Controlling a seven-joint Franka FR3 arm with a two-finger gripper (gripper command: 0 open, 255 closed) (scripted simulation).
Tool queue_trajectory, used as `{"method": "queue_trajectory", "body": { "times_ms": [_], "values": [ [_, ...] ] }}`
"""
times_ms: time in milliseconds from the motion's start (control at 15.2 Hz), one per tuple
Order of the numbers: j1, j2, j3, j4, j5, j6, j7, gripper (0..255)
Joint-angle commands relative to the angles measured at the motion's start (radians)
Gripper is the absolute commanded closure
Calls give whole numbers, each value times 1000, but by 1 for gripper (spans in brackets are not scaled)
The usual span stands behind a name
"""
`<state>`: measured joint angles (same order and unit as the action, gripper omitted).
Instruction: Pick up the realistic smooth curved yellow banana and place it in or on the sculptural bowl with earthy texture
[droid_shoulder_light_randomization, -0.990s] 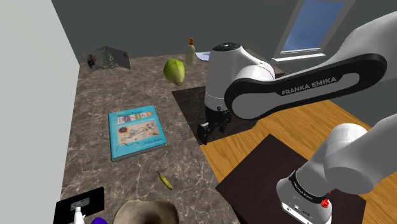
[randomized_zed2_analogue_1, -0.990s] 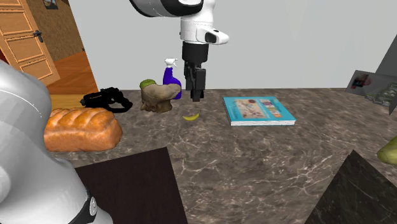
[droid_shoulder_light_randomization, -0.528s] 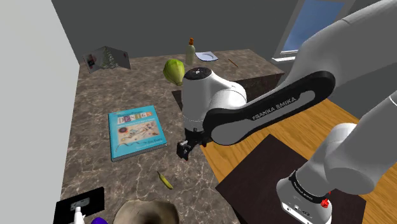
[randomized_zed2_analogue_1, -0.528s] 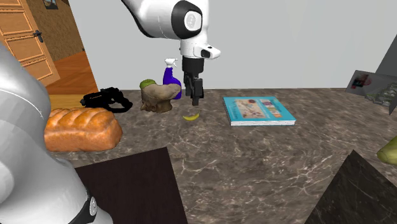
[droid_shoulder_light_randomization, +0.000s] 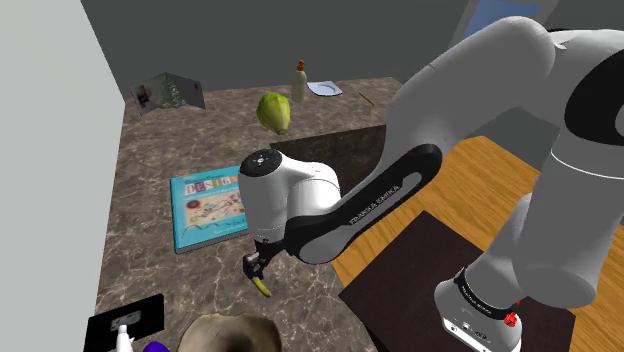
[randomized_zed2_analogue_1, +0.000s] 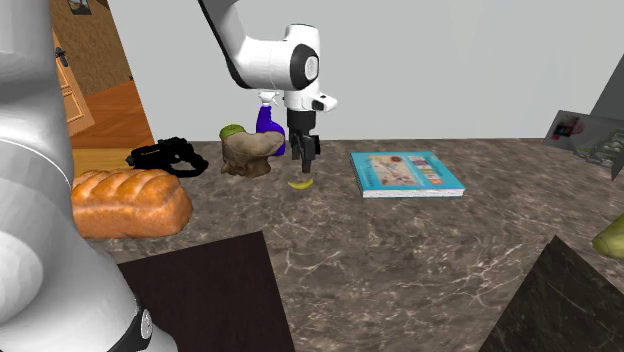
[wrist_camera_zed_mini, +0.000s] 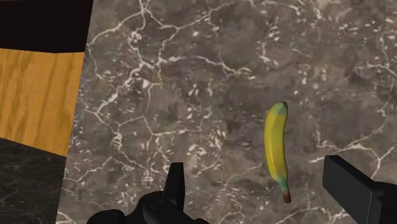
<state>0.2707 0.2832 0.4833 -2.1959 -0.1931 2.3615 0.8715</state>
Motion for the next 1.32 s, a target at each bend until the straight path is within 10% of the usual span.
{"method": "queue_trajectory", "body": {
  "times_ms": [0,1188,1254],
  "values": [
    [37,84,-18,59,-61,13,50,0],
    [116,257,-81,140,-166,89,131,0],
    [116,257,-81,140,-166,89,131,255]
  ]
}}
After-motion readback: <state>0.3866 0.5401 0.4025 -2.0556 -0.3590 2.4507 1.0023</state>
